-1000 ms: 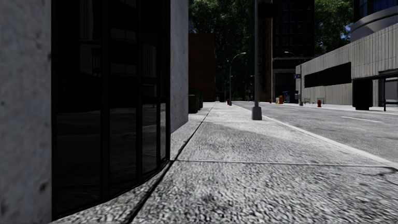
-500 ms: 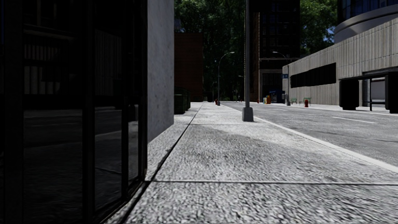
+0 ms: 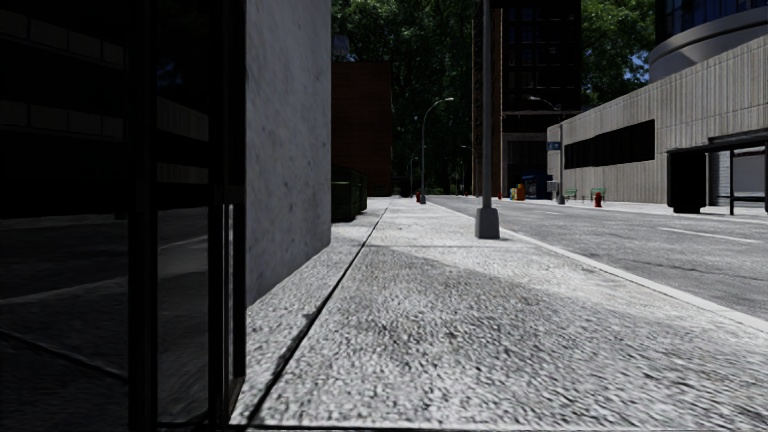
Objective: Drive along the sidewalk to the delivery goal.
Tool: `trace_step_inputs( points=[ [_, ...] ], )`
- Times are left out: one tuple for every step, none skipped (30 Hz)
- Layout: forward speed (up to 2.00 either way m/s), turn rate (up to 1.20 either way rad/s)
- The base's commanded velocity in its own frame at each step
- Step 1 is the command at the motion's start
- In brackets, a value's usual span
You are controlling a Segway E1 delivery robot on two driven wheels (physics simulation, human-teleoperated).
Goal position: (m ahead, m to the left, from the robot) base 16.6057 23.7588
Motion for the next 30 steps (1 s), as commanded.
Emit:
trace_step_inputs(
  points=[
    [1.44,0.0],
    [1.44,0.0],
    [1.46,0.0],
    [1.46,0.0],
    [1.46,0.0],
    [1.46,0.0],
    [1.46,0.0],
    [1.46,0.0],
    [1.46,0.0],
    [1.46,0.0],
    [1.46,0.0],
    [1.46,0.0],
    [1.46,0.0],
    [1.47,0.0],
    [1.47,0.0],
    [1.48,0.0],
    [1.48,0.0],
    [1.5,0.0],
    [1.52,0.0],
    [1.53,0.0],
    [1.53,0.0],
    [1.53,0.0],
    [1.53,0.0],
    [1.54,0.0],
    [1.55,0.0],
    [1.56,0.0],
    [1.57,0.0],
    [1.58,0.0],
    [1.59,0.0],
    [1.59,0.0]
  ],
)
